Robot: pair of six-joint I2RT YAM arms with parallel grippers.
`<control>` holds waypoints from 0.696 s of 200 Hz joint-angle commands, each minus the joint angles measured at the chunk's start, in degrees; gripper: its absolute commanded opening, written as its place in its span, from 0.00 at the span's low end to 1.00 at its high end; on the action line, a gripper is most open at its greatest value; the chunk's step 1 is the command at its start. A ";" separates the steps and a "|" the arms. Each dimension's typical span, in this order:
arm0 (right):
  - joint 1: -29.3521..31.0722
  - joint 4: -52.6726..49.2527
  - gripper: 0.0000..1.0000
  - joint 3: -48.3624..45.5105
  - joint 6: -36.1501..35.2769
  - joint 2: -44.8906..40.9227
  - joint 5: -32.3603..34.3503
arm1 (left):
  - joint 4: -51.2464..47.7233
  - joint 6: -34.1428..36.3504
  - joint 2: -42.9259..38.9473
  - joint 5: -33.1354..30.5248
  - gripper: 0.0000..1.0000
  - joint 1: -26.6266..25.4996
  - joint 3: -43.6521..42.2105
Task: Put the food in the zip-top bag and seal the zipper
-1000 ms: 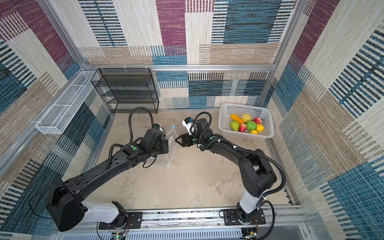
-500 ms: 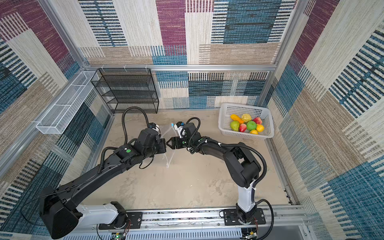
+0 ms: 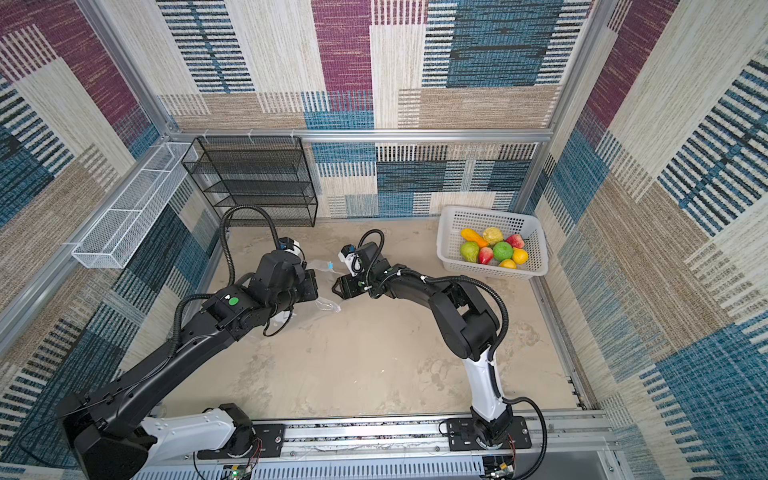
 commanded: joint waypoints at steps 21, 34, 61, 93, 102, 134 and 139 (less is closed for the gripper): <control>0.00 -0.22 0.74 0.45 -2.76 -3.77 -2.44 | 2.73 3.04 4.50 5.25 0.00 1.98 1.15; -0.06 -0.79 0.78 0.45 -3.07 -5.34 -2.06 | 2.12 4.93 6.28 5.81 0.00 2.60 2.82; -0.23 -3.26 0.90 0.62 -4.08 -8.25 -0.04 | 2.61 7.09 9.20 10.35 0.00 4.57 4.54; -1.73 -6.74 0.94 0.26 -4.81 -12.02 2.76 | 3.77 7.72 11.32 13.96 0.00 6.92 4.68; -2.49 -7.81 0.94 0.14 -4.83 -13.13 3.57 | 4.45 7.89 11.63 13.98 0.00 7.42 4.11; -6.41 -10.79 0.94 -0.09 -3.56 -17.15 8.86 | 7.25 6.26 12.42 16.53 0.00 9.91 1.16; -7.33 -11.92 0.94 0.35 -3.21 -17.38 10.36 | 7.06 6.26 12.51 15.96 0.00 10.03 1.16</control>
